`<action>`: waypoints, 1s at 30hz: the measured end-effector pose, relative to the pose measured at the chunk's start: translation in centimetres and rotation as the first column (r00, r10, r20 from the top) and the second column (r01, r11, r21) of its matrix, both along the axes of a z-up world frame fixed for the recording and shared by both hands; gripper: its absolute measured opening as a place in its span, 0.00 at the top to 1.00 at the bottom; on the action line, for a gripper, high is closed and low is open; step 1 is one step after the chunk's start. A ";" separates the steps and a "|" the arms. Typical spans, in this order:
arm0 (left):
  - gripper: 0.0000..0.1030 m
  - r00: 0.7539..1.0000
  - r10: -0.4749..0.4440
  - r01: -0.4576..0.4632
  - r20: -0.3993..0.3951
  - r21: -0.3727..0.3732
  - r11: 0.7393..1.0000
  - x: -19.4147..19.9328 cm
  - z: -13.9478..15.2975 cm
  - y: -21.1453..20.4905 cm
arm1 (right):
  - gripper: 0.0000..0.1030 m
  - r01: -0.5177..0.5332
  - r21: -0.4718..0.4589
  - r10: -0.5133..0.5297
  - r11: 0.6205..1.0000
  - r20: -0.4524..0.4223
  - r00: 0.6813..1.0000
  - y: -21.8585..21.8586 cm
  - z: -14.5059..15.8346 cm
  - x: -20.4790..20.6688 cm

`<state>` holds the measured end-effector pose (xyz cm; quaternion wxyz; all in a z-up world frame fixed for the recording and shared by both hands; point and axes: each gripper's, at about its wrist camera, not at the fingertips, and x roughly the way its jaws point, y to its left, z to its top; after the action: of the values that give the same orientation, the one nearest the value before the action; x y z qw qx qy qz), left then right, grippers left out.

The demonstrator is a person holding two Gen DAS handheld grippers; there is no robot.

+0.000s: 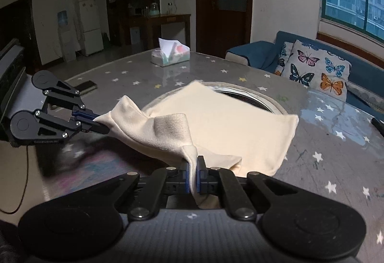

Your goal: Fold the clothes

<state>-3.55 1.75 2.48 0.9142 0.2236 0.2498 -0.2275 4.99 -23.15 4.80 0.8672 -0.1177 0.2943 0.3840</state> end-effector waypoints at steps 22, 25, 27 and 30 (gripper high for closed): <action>0.95 0.999 -0.019 0.017 -0.027 -0.080 0.997 5.0 3.6 -0.3 | 0.96 0.072 0.029 -0.070 0.997 -0.063 0.996 -1.9 2.5 1.5; 0.95 0.998 0.002 -0.007 -0.063 -0.073 0.997 8.6 1.9 -0.5 | 0.96 0.101 0.018 -0.099 0.995 -0.092 0.991 -1.3 1.0 4.5; 0.95 0.995 0.029 -0.035 -0.096 -0.068 0.997 11.0 0.4 -0.5 | 0.96 0.124 0.014 -0.121 0.992 -0.118 0.986 -0.8 -0.5 6.7; 0.95 0.988 0.051 -0.063 -0.143 -0.078 0.995 13.4 -1.5 -0.2 | 0.96 0.166 0.026 -0.160 0.986 -0.156 0.975 -0.3 -2.5 9.0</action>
<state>9.86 1.52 0.98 0.9089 0.1618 0.3105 -0.2266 13.96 -23.49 2.26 0.8725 -0.0465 0.3616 0.3252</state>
